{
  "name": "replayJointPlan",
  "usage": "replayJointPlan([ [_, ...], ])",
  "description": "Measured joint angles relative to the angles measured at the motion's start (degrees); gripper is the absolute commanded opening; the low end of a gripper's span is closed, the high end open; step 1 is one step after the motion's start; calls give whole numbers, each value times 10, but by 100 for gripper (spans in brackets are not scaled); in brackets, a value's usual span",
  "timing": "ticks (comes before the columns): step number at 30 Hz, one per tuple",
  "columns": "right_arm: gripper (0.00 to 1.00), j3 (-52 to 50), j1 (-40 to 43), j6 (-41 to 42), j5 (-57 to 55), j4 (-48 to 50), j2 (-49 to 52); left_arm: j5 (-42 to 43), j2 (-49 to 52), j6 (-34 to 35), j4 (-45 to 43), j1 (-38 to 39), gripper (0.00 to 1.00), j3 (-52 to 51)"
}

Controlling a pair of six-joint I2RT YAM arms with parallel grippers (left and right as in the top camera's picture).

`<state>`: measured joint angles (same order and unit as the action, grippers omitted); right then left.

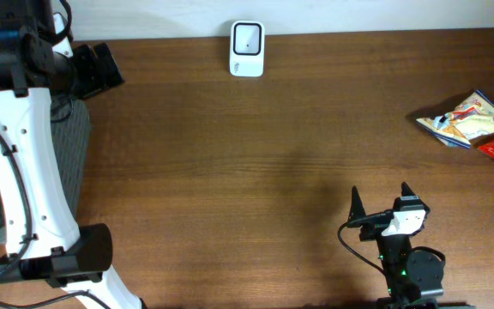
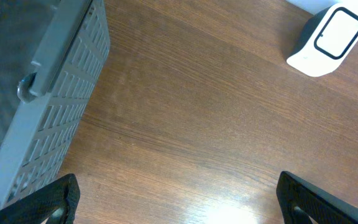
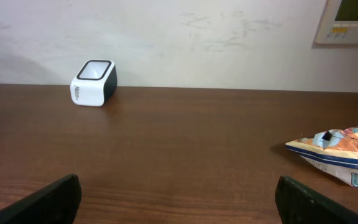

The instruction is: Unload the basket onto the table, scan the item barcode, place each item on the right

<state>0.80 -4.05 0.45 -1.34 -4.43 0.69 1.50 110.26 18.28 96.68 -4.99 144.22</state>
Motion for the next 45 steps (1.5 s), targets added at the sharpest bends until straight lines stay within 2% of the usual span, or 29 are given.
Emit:
replayJointPlan([
  [8, 98, 0, 0, 1, 0, 0, 0, 2, 0, 0, 0, 0, 99, 0],
  [11, 99, 0, 0, 2, 2, 0, 0, 32, 0, -20, 0, 4, 99, 0],
  [16, 98, 0, 0, 2, 2, 0, 0, 1, -39, -52, -17, 84, 99, -33],
  [18, 98, 0, 0, 2, 4, 0, 0, -19, -120, -57, -65, 127, 99, -110],
  [19, 99, 0, 0, 3, 4, 0, 0, -24, -174, -64, -135, 140, 99, -177],
  [23, 99, 0, 0, 4, 5, 1, -1, -35, -383, -104, -397, 169, 99, -528],
  [25, 99, 0, 0, 4, 6, 0, -1, -35, -505, -120, -522, 172, 99, -760],
  [28, 99, 0, 0, 5, 7, 0, -1, -35, -641, -128, -638, 172, 99, -953],
  [29, 99, 0, 0, 5, 6, 0, -1, -40, -747, -130, -668, 172, 99, -1053],
  [33, 99, 0, 0, 6, 8, 0, -2, -76, -940, -132, -713, 172, 99, -1198],
  [40, 99, 0, 0, 6, 8, 0, -2, -112, -1026, -132, -898, 121, 99, -1349],
  [42, 99, 0, 0, 6, 8, 0, -2, -112, -1053, -132, -974, 104, 99, -1402],
  [45, 98, 0, 0, 6, 8, 0, -2, -112, -1081, -132, -983, 81, 99, -1431],
])
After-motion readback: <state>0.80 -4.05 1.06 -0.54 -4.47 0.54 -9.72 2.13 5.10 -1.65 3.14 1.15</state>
